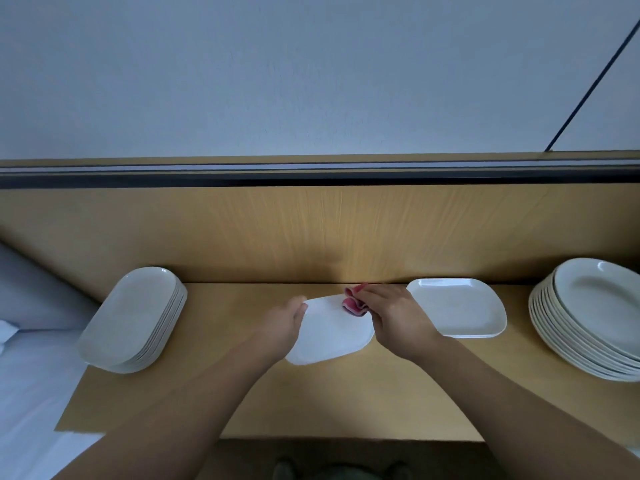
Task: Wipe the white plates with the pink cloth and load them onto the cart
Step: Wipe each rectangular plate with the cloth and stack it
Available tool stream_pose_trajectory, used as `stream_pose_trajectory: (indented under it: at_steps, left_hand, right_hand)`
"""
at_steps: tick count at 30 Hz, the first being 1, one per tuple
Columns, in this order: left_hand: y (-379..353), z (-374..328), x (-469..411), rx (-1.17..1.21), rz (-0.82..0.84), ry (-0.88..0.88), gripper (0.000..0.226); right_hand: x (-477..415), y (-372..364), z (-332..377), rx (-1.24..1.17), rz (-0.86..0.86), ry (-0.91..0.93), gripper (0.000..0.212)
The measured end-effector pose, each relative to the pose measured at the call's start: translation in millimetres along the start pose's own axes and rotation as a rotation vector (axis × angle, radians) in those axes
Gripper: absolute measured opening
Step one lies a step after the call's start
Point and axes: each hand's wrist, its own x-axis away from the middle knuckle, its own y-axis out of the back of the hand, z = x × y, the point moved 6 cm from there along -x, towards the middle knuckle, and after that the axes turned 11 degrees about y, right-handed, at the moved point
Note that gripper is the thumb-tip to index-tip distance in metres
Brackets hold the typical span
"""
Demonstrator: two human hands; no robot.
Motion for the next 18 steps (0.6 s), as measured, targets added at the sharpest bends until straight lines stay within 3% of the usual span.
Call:
stream_pose_trajectory:
  at_steps: [6,10,18]
  left_hand:
    - [0,12,-1,0.060,0.217,0.066,0.063]
    - [6,14,-6,0.131,0.177,0.080,0.036]
    - [4,17,-10,0.101,0.170,0.066,0.043]
  right_hand:
    - [-2,-19,-4,-0.016,0.042,-0.013,0.048]
    - [-10,-30,2,-0.022,0.064,0.000,0.052]
    - [-48,-52,28,0.001,0.089,0.078,0.051]
